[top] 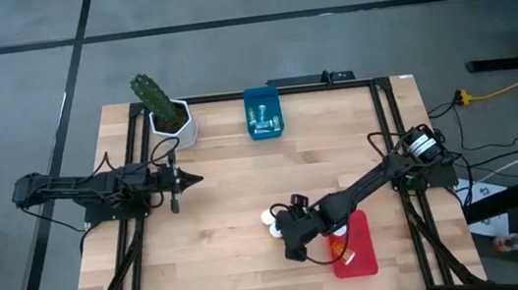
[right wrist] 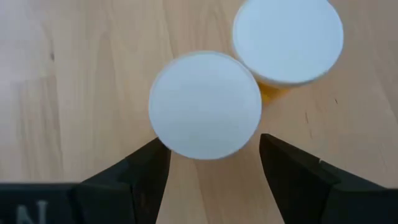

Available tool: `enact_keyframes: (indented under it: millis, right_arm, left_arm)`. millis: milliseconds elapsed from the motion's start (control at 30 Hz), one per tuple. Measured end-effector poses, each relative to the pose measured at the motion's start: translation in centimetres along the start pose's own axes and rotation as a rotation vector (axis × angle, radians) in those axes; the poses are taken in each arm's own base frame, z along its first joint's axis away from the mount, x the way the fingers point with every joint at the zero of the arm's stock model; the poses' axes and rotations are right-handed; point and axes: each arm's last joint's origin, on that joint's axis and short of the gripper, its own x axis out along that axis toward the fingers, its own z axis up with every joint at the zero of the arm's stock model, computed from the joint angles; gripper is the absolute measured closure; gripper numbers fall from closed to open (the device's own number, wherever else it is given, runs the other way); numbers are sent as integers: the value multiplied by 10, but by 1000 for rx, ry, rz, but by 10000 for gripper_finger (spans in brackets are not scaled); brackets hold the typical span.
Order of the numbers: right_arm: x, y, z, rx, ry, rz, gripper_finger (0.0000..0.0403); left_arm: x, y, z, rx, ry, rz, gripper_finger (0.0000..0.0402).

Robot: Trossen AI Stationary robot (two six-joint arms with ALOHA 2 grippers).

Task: Pick and place medicine bottles into bin by pill shape (circle, oval)
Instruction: Put the large orange pill bottle into the red bin

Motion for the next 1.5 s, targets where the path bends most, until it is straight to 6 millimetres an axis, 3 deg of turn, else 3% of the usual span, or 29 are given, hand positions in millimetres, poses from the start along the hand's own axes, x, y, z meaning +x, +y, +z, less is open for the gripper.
enact_keyframes:
  millis: [433,1100,1500]
  right_arm:
    - [0,2,10,86,-136,-29,157]
    - [0,-6,2,129,-93,-152,157]
    - [7,-14,9,104,-114,-162,157]
  left_arm:
    - [0,0,0,0,1,0,401]
    - [0,0,0,0,1,0,401]
    - [0,0,0,0,0,0,401]
